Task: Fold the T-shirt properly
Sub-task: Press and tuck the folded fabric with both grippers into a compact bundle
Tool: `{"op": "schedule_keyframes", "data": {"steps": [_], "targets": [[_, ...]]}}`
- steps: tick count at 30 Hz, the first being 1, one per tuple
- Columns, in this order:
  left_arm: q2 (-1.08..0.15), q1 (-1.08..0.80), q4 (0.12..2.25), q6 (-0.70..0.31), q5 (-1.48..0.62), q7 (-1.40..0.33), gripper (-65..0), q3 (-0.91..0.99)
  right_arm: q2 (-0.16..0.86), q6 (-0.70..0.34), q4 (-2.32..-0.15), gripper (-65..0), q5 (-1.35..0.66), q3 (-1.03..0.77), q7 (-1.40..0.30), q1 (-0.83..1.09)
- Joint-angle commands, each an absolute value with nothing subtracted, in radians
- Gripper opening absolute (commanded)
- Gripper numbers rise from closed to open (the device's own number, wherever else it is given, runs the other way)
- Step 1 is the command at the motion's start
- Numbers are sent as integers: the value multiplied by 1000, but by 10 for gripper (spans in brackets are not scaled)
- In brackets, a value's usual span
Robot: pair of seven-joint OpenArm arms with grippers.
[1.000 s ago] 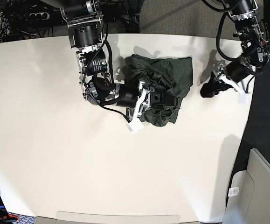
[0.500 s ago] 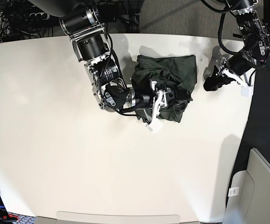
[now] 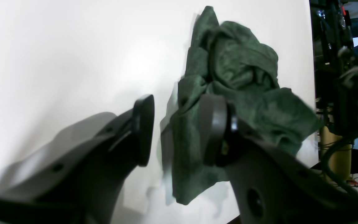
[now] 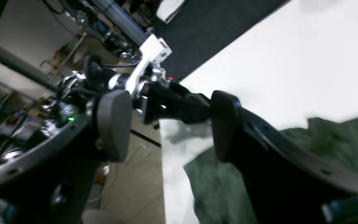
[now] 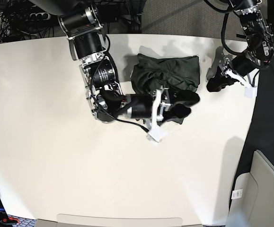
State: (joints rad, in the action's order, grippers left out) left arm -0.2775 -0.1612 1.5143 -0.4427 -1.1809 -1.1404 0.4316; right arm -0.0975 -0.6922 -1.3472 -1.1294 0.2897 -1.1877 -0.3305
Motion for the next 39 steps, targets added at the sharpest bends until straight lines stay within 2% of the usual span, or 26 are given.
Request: {"op": "schedule_keyframes", "data": {"steps": [1, 10, 29, 32, 37, 39], "targets": [[-295, -153, 1531, -452, -1205, -1132, -410, 433, -76, -698, -1386, -244, -1142, 272, -1185, -331], [-292, -153, 1527, -452, -1204, -1132, -410, 433, 84, -698, -1561, -244, -1027, 214, -1185, -262], [-291, -145, 1504, -452, -1204, -1130, -410, 432, 88, -698, -1550, -247, -943, 352, -1184, -266], [-291, -145, 1504, -452, -1204, -1130, -410, 432, 82, -698, -1518, -313, -941, 389, -1184, -283], [-291, -145, 1504, -452, -1204, -1130, -410, 432, 36, -698, -1451, -558, -940, 418, -1182, -321], [-291, -148, 1504, -452, -1204, -1130, -410, 432, 18, -698, -1438, -580, -940, 418, -1182, -338]]}}
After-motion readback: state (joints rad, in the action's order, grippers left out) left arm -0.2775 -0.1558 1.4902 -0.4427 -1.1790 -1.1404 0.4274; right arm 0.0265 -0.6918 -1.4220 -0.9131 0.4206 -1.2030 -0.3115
